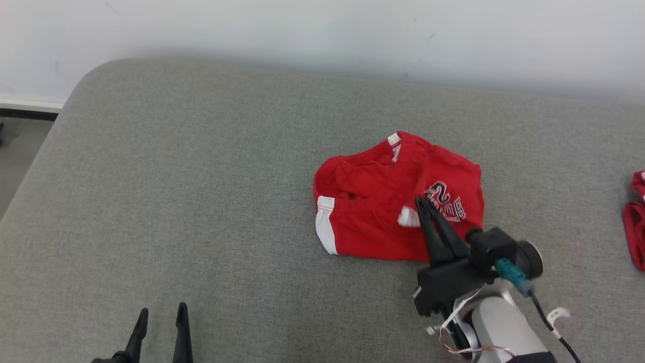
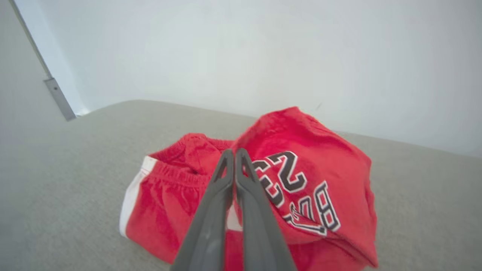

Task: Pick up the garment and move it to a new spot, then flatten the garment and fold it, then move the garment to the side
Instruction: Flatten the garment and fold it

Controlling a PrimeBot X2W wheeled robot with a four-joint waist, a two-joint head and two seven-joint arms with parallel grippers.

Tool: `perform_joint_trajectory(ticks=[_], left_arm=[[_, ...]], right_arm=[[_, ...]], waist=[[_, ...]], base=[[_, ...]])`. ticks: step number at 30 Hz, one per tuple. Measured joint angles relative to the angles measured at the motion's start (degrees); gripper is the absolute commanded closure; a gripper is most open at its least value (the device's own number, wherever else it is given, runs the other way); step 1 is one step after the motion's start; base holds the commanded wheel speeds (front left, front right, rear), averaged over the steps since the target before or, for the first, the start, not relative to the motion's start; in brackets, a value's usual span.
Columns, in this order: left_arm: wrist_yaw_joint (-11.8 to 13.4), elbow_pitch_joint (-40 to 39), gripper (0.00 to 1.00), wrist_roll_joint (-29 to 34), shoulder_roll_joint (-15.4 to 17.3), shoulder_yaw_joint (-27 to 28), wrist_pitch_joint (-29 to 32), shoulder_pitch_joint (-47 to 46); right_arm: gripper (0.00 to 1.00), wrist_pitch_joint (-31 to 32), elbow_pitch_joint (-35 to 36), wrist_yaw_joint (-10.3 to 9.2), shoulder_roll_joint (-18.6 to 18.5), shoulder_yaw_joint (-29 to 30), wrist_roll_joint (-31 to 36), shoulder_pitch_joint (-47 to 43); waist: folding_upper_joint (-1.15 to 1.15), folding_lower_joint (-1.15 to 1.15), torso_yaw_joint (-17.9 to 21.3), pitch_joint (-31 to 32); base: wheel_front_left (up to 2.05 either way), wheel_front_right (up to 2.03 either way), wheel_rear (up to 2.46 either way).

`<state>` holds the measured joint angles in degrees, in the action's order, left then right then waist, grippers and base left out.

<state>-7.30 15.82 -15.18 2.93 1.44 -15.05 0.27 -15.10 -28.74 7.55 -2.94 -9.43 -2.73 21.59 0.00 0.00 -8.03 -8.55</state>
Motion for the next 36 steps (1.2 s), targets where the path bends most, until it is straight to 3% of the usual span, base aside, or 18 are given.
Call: perform_joint_trajectory(ticks=[8,15,24,28,35,36], left_arm=[[-0.01,0.32,0.0,0.08,-0.01,0.42,0.0,0.97],[-0.09,0.89,0.0,0.43,0.02,-0.41,0.0,2.04],[-0.11,1.41,0.0,-0.57,-0.01,-3.24,0.01,2.03],[-0.11,1.87,0.0,-1.16,0.01,-3.59,0.0,2.03],[-0.1,1.54,0.0,-2.16,0.03,-4.01,0.0,1.85],[-0.1,1.42,0.0,-2.35,0.02,-4.25,0.0,1.65]], right_arm=[[1.0,-0.02,14.82,0.0,0.04,-4.57,-9.22,8.21],[1.0,-0.02,15.77,0.0,0.01,-7.57,-12.96,17.69],[1.0,-0.03,16.27,0.0,0.04,-11.61,-18.16,31.2],[1.0,-0.04,13.71,0.0,0.05,-9.87,-18.04,33.73],[1.0,-0.03,-1.66,0.01,-1.14,-4.31,-8.25,31.03],[0.96,-0.02,-4.35,0.0,-1.61,-2.64,-7.2,30.09]], waist=[[0.0,0.0,1.16,2.61],[0.0,0.0,1.05,5.17],[0.0,0.0,-2.53,5.08],[0.0,0.0,-4.51,4.62],[0.0,0.0,-6.44,2.81],[0.0,0.0,-6.6,2.29]], base=[[0.0,0.0,0.0],[0.0,0.0,0.0],[0.0,0.0,0.0],[0.0,0.0,0.0],[0.0,0.0,0.0],[0.0,0.0,0.0]])
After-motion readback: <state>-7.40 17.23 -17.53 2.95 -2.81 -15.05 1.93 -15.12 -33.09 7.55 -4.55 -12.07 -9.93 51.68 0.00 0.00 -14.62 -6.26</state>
